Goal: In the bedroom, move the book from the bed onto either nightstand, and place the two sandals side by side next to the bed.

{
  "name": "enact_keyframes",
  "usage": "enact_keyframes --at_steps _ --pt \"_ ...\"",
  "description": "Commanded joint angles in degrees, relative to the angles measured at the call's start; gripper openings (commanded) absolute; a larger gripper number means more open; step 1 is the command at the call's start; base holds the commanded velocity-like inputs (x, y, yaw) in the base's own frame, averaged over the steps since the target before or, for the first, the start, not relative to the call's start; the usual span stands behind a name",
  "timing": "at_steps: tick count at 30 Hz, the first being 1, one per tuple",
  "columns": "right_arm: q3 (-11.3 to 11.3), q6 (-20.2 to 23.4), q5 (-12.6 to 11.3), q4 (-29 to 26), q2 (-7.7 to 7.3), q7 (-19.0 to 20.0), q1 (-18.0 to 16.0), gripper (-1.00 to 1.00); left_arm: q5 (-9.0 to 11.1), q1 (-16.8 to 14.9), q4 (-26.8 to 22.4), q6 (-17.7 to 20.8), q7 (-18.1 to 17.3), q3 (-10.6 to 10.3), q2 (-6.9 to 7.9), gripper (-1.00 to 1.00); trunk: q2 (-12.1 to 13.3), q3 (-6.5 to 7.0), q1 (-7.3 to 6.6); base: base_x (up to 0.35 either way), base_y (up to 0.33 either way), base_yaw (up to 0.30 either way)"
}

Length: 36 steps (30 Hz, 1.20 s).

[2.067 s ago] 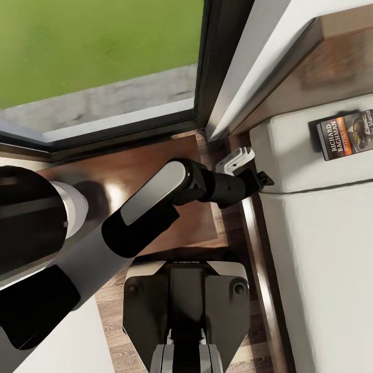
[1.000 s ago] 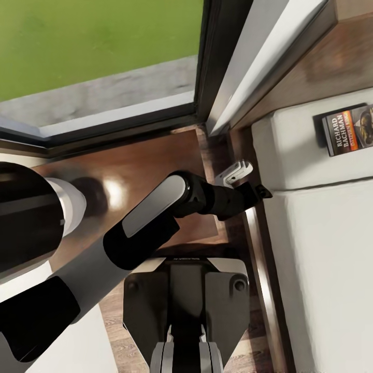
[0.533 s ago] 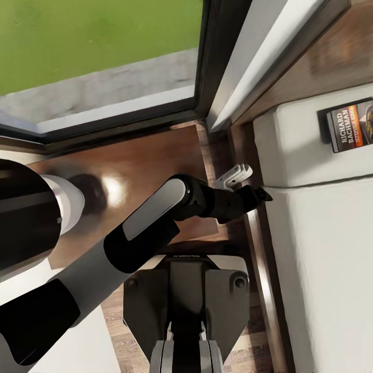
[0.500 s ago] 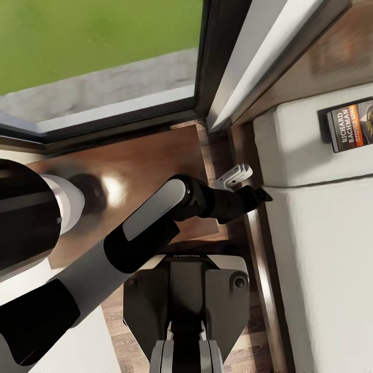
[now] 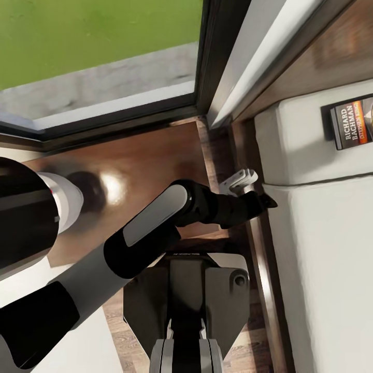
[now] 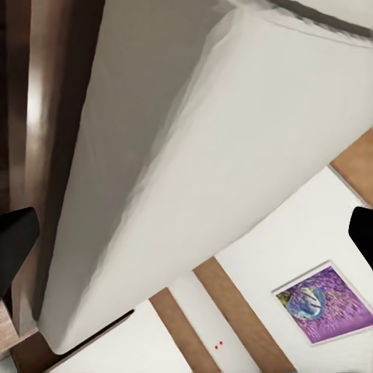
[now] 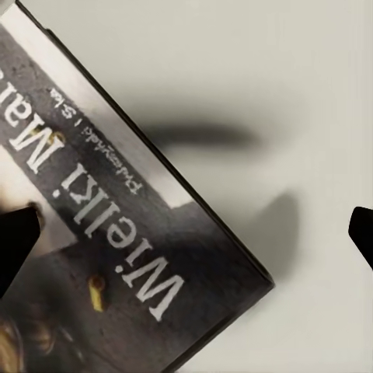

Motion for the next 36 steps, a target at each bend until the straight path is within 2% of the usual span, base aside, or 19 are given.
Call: enact_keyframes --at_steps 1,5,8,16,36 --pt "-0.2 0.3 -0.2 0.0 0.01 0.1 0.0 1.00 0.0 0.0 -0.2 0.5 0.3 -0.1 -0.02 1.00 0.0 -0.05 0.02 0.000 0.000 0.000" --pt "-0.2 0.2 -0.2 0.0 0.00 0.1 0.0 1.00 0.0 0.2 -0.4 0.5 0.3 -0.4 -0.02 1.00 0.0 -0.11 0.02 0.000 0.000 0.000" --pt "0.4 0.8 0.1 -0.3 0.83 1.0 0.7 1.00 -0.9 1.2 0.5 0.9 -0.6 0.0 0.21 1.00 0.0 -0.11 0.02 0.000 0.000 0.000" --pt "0.5 0.5 0.5 0.0 1.10 1.4 -0.5 1.00 -3.6 3.3 2.6 0.9 -1.7 0.0 0.14 1.00 0.0 -0.11 0.02 0.000 0.000 0.000" --pt "0.5 0.5 0.5 0.0 1.11 1.4 -0.5 1.00 -3.6 3.3 2.6 0.9 -1.7 0.0 0.14 1.00 0.0 -0.11 0.02 0.000 0.000 0.000"
